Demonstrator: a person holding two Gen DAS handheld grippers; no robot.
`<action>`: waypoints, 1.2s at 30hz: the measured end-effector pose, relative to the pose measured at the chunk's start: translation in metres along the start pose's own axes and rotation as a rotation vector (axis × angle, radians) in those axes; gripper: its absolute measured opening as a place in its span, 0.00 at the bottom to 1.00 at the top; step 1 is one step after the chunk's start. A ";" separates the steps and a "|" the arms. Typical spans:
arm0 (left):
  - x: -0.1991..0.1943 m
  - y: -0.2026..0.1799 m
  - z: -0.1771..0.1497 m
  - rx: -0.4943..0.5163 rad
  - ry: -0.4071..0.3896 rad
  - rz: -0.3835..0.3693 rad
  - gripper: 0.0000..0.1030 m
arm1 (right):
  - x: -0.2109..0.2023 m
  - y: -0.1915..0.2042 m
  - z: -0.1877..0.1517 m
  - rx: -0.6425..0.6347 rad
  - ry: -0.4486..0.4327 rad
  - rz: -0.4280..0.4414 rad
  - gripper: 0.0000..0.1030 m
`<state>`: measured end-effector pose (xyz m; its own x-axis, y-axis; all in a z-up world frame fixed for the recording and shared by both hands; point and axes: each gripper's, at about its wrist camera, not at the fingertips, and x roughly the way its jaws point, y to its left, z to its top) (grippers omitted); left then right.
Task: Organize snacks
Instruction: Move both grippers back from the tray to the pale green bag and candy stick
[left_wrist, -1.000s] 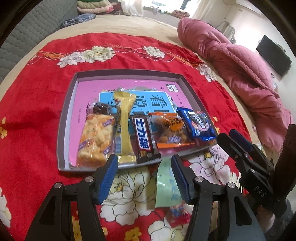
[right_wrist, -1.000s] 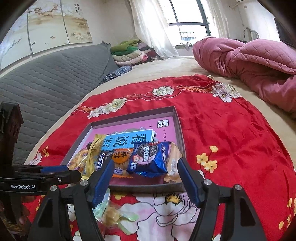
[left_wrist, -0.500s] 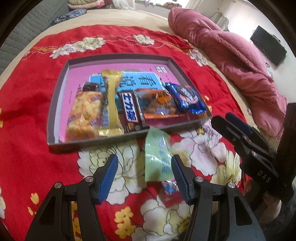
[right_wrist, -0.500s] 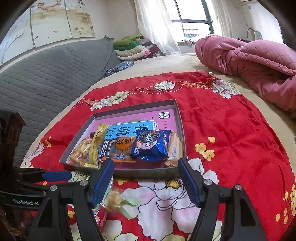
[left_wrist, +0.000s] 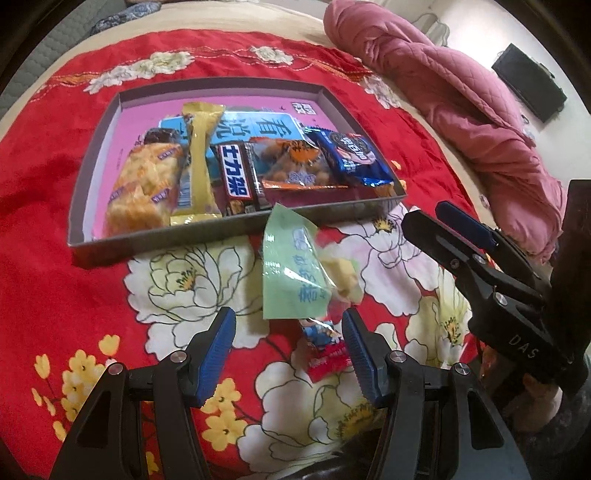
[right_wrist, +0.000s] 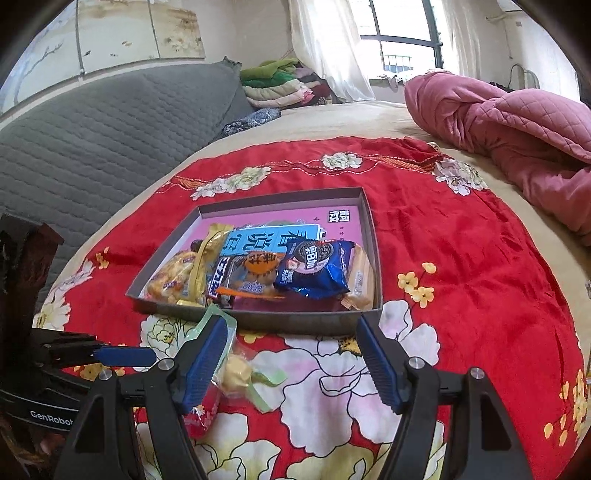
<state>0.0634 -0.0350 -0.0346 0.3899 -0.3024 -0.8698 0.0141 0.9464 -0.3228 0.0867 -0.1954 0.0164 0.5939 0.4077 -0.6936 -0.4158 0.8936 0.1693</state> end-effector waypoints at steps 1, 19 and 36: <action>0.000 -0.001 0.000 0.001 0.003 -0.004 0.60 | 0.000 0.000 -0.001 -0.001 0.005 0.000 0.69; 0.032 -0.016 -0.008 -0.007 0.080 -0.032 0.60 | 0.004 -0.010 -0.009 -0.024 0.074 -0.037 0.69; 0.036 0.011 -0.001 -0.055 0.068 -0.033 0.31 | 0.013 0.003 -0.017 -0.116 0.123 0.031 0.69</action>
<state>0.0765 -0.0358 -0.0694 0.3263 -0.3419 -0.8813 -0.0252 0.9288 -0.3696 0.0813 -0.1903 -0.0040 0.4941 0.4021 -0.7708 -0.5132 0.8506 0.1148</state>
